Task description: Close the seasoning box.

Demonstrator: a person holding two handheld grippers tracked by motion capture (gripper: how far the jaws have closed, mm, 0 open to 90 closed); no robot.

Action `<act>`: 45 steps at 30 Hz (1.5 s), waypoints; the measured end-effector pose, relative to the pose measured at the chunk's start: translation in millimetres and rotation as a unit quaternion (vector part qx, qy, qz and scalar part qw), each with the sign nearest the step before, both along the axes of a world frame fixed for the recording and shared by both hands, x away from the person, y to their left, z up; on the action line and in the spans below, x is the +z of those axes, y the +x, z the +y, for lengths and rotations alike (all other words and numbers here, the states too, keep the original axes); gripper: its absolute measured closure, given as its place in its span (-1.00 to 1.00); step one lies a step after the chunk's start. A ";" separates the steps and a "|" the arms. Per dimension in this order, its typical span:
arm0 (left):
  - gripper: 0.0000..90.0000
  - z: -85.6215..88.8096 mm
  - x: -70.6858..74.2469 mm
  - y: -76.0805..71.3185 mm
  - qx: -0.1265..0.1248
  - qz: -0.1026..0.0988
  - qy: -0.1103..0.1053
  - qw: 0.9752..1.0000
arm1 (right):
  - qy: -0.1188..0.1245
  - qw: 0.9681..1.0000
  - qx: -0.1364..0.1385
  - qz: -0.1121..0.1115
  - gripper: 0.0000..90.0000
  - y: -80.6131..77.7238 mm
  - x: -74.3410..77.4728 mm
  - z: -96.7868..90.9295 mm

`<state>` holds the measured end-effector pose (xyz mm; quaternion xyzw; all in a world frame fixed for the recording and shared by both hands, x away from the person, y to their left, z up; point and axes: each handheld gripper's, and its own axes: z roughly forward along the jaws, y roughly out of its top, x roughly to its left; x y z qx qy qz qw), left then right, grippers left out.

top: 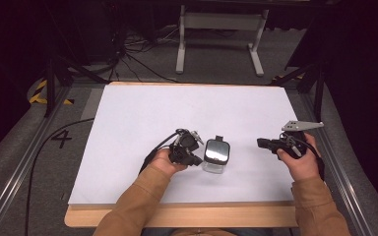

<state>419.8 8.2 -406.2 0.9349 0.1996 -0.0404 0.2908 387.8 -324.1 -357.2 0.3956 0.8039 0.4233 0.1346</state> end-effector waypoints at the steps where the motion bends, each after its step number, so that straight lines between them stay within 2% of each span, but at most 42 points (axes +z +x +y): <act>1: 1.00 -2.1 0.2 -1.7 -0.004 0.001 0.001 1.000 | 0.000 1.000 0.001 -0.001 1.00 0.3 0.1 0.2; 5: 1.00 -7.7 0.7 -5.8 -0.016 0.003 0.006 1.000 | -0.001 1.000 0.001 -0.001 1.00 1.3 0.0 1.4; 6: 1.00 -10.0 0.2 -6.9 -0.020 -0.003 0.006 1.000 | -0.001 1.000 0.002 0.000 1.00 1.4 0.1 1.7; 9: 0.99 -10.3 0.6 -7.7 -0.022 -0.002 0.004 1.000 | -0.002 1.000 0.004 -0.001 1.00 2.1 0.1 2.2; 12: 0.99 -2.2 6.7 -7.2 -0.008 -0.004 0.003 1.000 | -0.002 1.000 0.004 -0.003 1.00 1.7 1.7 2.7; 15: 0.90 11.4 21.2 -7.3 0.013 -0.019 -0.008 1.000 | 0.001 1.000 0.007 -0.005 1.00 1.4 4.6 3.8; 18: 0.84 26.9 37.9 -9.5 0.038 -0.041 -0.024 0.998 | 0.004 1.000 0.008 -0.007 0.90 1.6 8.0 5.8; 19: 0.81 26.9 37.9 -9.5 0.038 -0.041 -0.024 0.998 | 0.004 1.000 0.008 -0.007 0.90 1.6 8.0 5.8; 21: 0.78 40.5 50.4 -12.2 0.058 -0.051 -0.038 0.996 | 0.003 1.000 0.009 -0.015 0.88 2.4 11.1 6.7; 22: 0.70 52.0 58.9 -14.8 0.077 -0.057 -0.052 0.994 | 0.005 1.000 0.005 -0.016 0.86 2.4 15.1 6.8; 23: 0.67 52.0 58.9 -14.8 0.077 -0.057 -0.052 0.994 | 0.009 1.000 0.003 -0.016 0.84 2.4 17.1 6.4; 25: 0.65 64.8 65.9 -15.8 0.097 -0.070 -0.057 0.991 | 0.011 1.000 0.001 -0.016 0.83 2.3 18.7 5.4; 27: 0.61 77.6 70.6 -14.6 0.117 -0.076 -0.064 0.988 | 0.012 1.000 -0.010 -0.018 0.78 2.1 21.5 1.8; 29: 0.58 88.3 73.0 -12.5 0.137 -0.074 -0.078 0.985 | 0.010 1.000 -0.018 -0.021 0.74 2.1 21.9 -1.8; 33: 0.51 107.3 75.6 -8.0 0.167 -0.080 -0.079 0.979 | 0.005 0.999 -0.043 -0.021 0.63 3.5 21.9 -11.7; 37: 0.44 126.0 72.0 -1.7 0.203 -0.087 -0.076 0.972 | -0.008 0.997 -0.075 -0.014 0.50 9.1 16.8 -24.1; 40: 0.39 136.4 63.1 4.6 0.231 -0.079 -0.088 0.966 | -0.024 0.995 -0.098 -0.013 0.38 14.4 10.1 -33.3; 41: 0.36 140.0 59.8 7.1 0.235 -0.077 -0.086 0.965 | -0.025 0.994 -0.105 -0.011 0.31 16.6 7.1 -35.7; 43: 0.34 145.5 52.1 11.9 0.248 -0.071 -0.093 0.962 | -0.030 0.993 -0.117 -0.008 0.23 20.9 0.2 -40.1; 45: 0.32 150.2 45.1 16.9 0.256 -0.070 -0.088 0.960 | -0.043 0.991 -0.126 -0.002 0.20 24.7 -6.8 -43.4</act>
